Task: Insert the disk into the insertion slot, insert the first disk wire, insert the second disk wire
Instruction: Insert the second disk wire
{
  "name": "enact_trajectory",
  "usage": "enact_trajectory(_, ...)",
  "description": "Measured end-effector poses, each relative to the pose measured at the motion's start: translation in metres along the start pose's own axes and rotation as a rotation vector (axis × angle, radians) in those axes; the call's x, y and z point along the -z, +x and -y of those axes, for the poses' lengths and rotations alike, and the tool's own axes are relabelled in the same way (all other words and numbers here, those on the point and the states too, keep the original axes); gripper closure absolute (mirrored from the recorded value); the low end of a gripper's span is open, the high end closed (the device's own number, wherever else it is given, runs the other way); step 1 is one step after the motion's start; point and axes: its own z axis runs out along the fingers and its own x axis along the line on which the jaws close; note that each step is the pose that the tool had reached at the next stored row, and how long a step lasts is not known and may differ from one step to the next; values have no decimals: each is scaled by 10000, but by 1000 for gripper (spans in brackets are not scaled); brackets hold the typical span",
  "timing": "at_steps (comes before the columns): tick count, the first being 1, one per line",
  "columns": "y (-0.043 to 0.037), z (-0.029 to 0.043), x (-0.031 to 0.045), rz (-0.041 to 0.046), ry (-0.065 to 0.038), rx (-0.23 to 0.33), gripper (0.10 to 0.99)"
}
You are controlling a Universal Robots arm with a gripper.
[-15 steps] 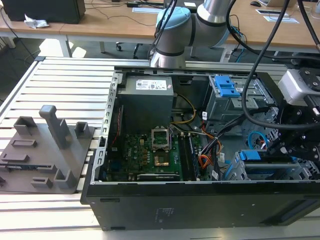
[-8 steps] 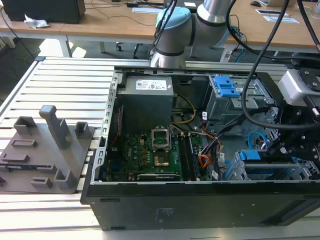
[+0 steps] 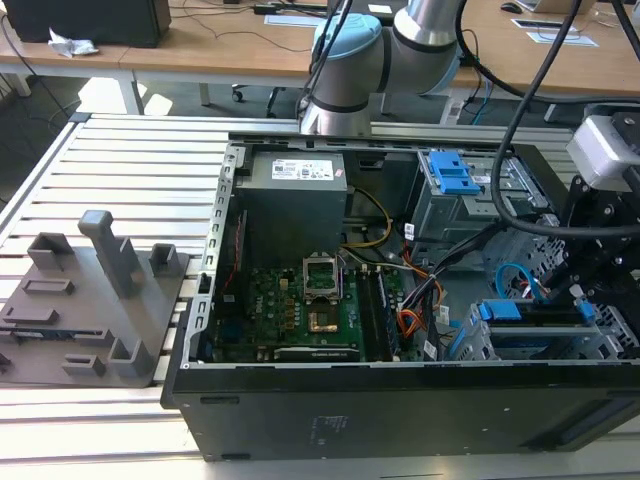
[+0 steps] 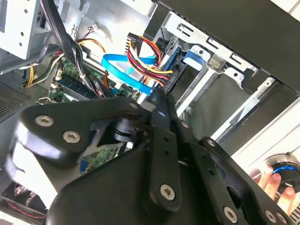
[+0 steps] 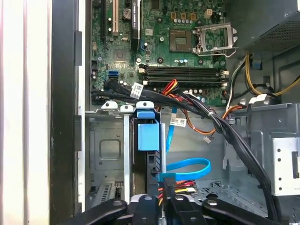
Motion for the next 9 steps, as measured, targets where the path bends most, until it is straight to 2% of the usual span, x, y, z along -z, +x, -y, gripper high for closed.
enact_trajectory(1, 0, -7, 1, 1, 0, 1, 980)
enact_trajectory(3, 1, -36, 1, -2, 1, 2, 980)
enact_trajectory(6, -2, -43, 22, -2, 2, 5, 980)
enact_trajectory(7, -4, -46, 45, -1, 2, 3, 980)
enact_trajectory(9, -15, -53, 151, -1, 3, 4, 980)
